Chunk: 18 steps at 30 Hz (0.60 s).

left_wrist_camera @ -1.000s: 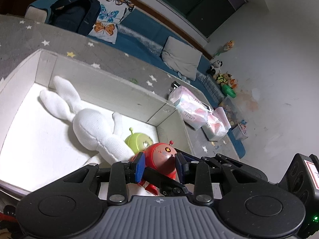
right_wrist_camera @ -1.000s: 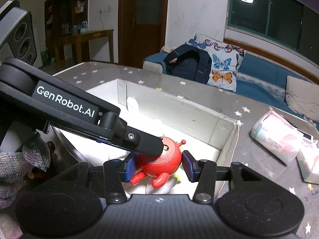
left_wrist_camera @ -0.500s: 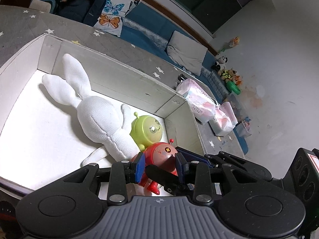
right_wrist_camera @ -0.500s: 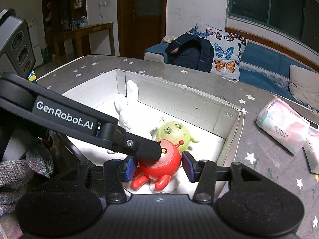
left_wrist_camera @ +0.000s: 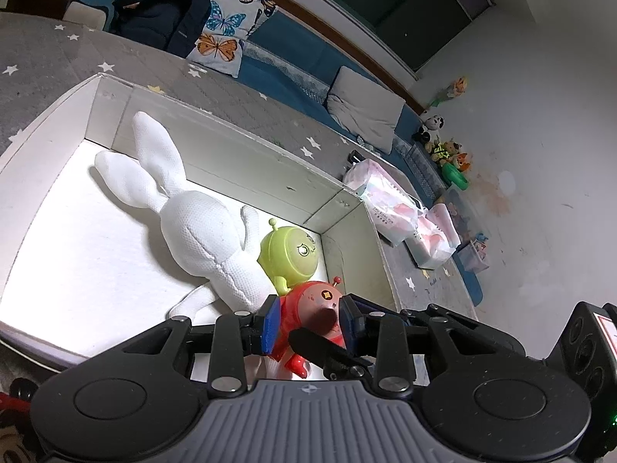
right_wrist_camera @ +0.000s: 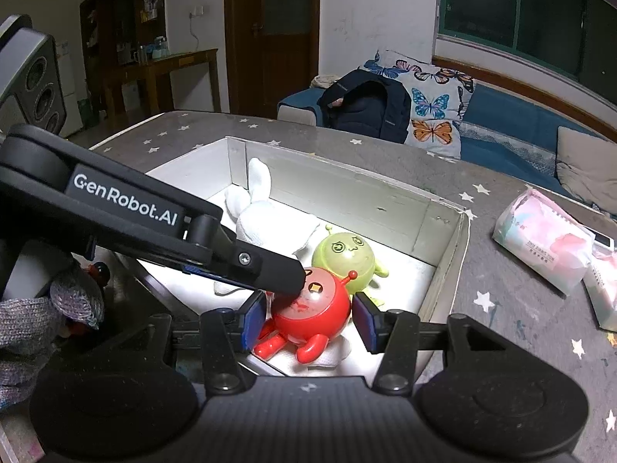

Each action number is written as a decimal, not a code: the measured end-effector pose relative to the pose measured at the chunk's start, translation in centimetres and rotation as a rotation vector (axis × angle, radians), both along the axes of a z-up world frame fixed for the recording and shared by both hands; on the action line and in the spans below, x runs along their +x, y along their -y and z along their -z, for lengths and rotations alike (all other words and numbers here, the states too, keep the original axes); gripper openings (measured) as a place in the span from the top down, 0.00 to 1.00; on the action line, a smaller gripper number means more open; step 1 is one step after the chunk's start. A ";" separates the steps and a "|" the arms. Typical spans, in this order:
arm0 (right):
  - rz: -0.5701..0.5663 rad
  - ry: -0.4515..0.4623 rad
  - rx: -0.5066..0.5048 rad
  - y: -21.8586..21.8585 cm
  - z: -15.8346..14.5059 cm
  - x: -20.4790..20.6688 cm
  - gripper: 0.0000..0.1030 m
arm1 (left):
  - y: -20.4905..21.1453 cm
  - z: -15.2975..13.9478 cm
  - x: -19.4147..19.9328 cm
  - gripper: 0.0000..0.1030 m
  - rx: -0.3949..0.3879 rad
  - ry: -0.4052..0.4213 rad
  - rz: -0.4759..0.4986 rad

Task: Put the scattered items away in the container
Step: 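Carry the red round toy into the box beside the alien and release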

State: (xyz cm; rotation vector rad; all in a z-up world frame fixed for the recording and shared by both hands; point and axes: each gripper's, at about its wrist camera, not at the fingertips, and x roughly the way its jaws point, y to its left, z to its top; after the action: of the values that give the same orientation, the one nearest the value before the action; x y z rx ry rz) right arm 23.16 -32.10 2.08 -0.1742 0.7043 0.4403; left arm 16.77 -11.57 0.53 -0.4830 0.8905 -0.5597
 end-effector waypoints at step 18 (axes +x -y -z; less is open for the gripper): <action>0.019 0.027 0.009 0.2 -0.7 -1.0 0.39 | -0.5 -0.9 -1.4 0.66 0.009 0.030 -0.014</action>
State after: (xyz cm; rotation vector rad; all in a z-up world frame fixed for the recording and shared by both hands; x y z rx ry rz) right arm 22.18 -32.30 2.81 -0.1646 0.6772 0.4219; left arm 15.39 -11.08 1.38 -0.4715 0.8601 -0.5484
